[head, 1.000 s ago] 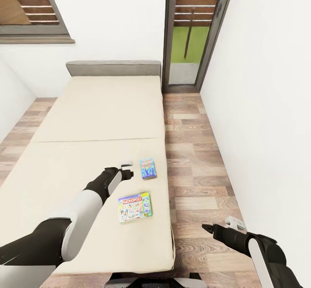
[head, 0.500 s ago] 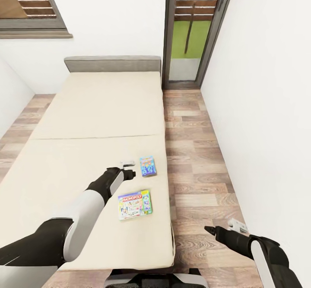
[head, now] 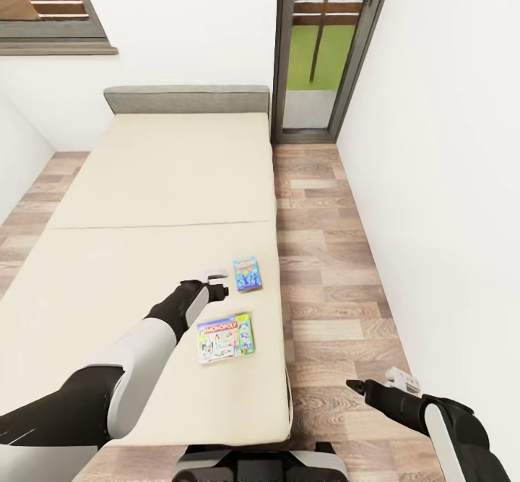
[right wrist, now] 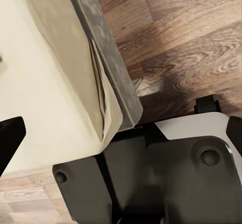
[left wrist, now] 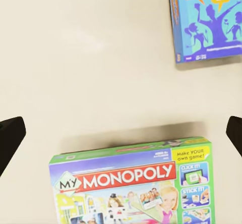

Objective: Put all the toys in the child's room - the three board games (two on the bed and one on the table), the two jigsaw puzzles on the table, and the tennis ball on the table - inside the toy box on the table in the child's room.

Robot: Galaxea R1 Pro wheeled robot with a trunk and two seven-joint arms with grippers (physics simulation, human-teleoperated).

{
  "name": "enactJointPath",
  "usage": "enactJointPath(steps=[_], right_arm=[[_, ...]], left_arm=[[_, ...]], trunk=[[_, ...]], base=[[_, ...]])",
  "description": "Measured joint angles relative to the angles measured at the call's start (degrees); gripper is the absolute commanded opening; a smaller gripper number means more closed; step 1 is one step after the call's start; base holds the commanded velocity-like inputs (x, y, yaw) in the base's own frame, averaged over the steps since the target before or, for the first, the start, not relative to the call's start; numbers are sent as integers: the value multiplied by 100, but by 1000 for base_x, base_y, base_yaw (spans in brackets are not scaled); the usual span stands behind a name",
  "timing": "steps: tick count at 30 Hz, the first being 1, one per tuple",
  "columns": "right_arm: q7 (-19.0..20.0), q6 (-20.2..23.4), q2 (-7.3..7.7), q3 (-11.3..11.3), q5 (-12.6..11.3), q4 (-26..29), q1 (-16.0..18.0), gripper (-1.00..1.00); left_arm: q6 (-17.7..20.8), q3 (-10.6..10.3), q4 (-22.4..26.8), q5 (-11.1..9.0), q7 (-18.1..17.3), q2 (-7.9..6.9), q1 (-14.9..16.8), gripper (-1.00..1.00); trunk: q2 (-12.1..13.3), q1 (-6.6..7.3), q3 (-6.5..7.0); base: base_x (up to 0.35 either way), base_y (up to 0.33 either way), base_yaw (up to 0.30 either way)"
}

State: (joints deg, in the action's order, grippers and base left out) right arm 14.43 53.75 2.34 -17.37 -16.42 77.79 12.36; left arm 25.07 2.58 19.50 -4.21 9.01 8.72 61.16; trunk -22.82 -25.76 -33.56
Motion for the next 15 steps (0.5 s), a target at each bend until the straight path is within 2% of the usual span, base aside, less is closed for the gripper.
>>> enactJointPath(steps=[15], right_arm=[[-3, -4, 12, -2, -5, -21, 0, 100]], left_arm=[[6, -9, 44, 11, 0, 3, 0, 100]], trunk=[[0, 0, -139]], base=[[0, 0, 0]])
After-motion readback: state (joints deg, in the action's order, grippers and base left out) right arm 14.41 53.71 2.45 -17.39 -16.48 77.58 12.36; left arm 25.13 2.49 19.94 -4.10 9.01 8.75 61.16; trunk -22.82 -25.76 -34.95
